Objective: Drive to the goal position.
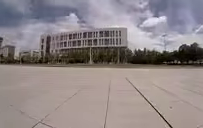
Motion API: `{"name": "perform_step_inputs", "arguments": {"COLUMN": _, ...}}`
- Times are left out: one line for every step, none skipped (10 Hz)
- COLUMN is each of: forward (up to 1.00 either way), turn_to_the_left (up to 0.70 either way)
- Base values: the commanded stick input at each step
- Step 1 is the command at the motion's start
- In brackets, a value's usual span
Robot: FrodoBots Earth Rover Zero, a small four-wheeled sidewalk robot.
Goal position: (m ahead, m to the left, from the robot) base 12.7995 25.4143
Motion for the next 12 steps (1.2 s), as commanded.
{"name": "perform_step_inputs", "arguments": {"forward": 1.0, "turn_to_the_left": 0.4}}
{"name": "perform_step_inputs", "arguments": {"forward": 1.0, "turn_to_the_left": 0.4}}
{"name": "perform_step_inputs", "arguments": {"forward": 1.0, "turn_to_the_left": 0.4}}
{"name": "perform_step_inputs", "arguments": {"forward": 1.0, "turn_to_the_left": 0.4}}
{"name": "perform_step_inputs", "arguments": {"forward": 1.0, "turn_to_the_left": 0.4}}
{"name": "perform_step_inputs", "arguments": {"forward": 1.0, "turn_to_the_left": 0.4}}
{"name": "perform_step_inputs", "arguments": {"forward": 1.0, "turn_to_the_left": 0.4}}
{"name": "perform_step_inputs", "arguments": {"forward": 1.0, "turn_to_the_left": 0.4}}
{"name": "perform_step_inputs", "arguments": {"forward": 1.0, "turn_to_the_left": 0.4}}
{"name": "perform_step_inputs", "arguments": {"forward": 1.0, "turn_to_the_left": 0.4}}
{"name": "perform_step_inputs", "arguments": {"forward": 1.0, "turn_to_the_left": 0.4}}
{"name": "perform_step_inputs", "arguments": {"forward": 1.0, "turn_to_the_left": 0.4}}
